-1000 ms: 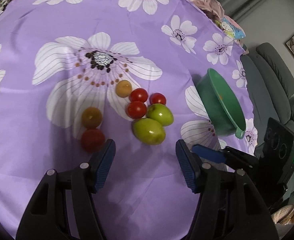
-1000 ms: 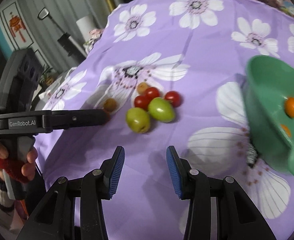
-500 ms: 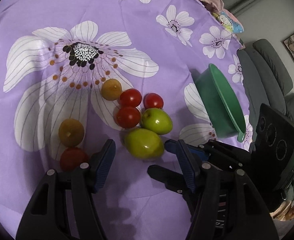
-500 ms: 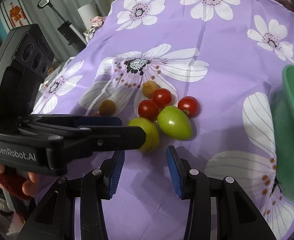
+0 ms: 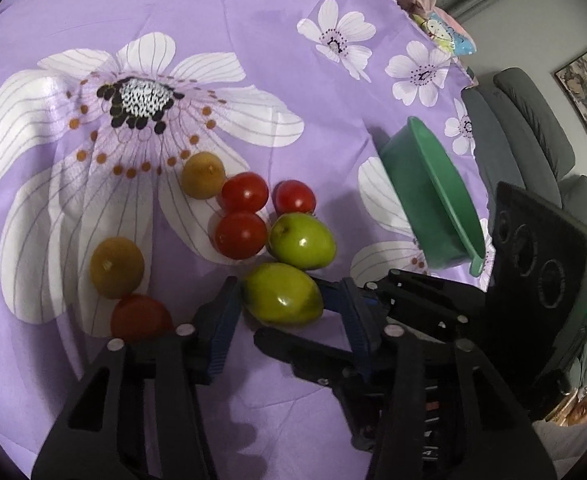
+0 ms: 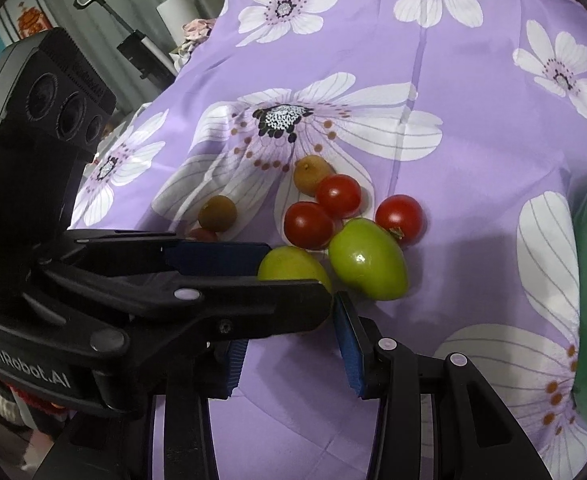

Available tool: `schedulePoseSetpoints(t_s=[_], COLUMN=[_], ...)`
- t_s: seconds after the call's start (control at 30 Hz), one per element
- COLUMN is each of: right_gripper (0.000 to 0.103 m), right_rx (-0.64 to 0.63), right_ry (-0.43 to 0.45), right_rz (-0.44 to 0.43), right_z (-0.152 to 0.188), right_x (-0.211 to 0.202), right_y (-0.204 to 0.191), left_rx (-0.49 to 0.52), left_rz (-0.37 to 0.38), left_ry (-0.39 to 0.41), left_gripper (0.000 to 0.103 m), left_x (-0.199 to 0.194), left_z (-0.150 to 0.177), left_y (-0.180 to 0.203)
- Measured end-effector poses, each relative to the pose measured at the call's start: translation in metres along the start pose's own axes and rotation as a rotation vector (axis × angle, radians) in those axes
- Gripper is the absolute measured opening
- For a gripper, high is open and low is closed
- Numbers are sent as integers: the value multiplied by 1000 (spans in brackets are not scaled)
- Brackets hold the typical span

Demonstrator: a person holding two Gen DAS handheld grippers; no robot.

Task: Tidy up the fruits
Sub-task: 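Grasp the green plum with the left tool and lift it, then carry the green plum with the left tool over the green bowl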

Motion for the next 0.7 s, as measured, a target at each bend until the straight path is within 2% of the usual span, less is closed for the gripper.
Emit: schedulePoseSetpoints(t_s=[0.03,0.3,0.7], right_gripper=[38,38,38], right_rx=[-1,-2,9], right_ry=[-1,16,70], right_rz=[-3,1,21], right_z=[0,2,16], right_x=[0,-3,-34], right_y=[-1,-1,-4], left_rx=[-5,-5,54], left_rz=[-6,-9,-7], left_ry=[-2,9,28], left_gripper=[40,41,41], left_x=[1,1,-5], left_z=[0,4,20], left_y=[-2,0,30])
Point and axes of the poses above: each gripper's, at about its wrist camera, not at the fingertips, and x roughly the way its jaws point, y to its right, z to its underside, the point moved 8 cm from there along x, roughly the way its jaws point, and after that the axes turned 9 degrees about z, right-handed, at the moved point
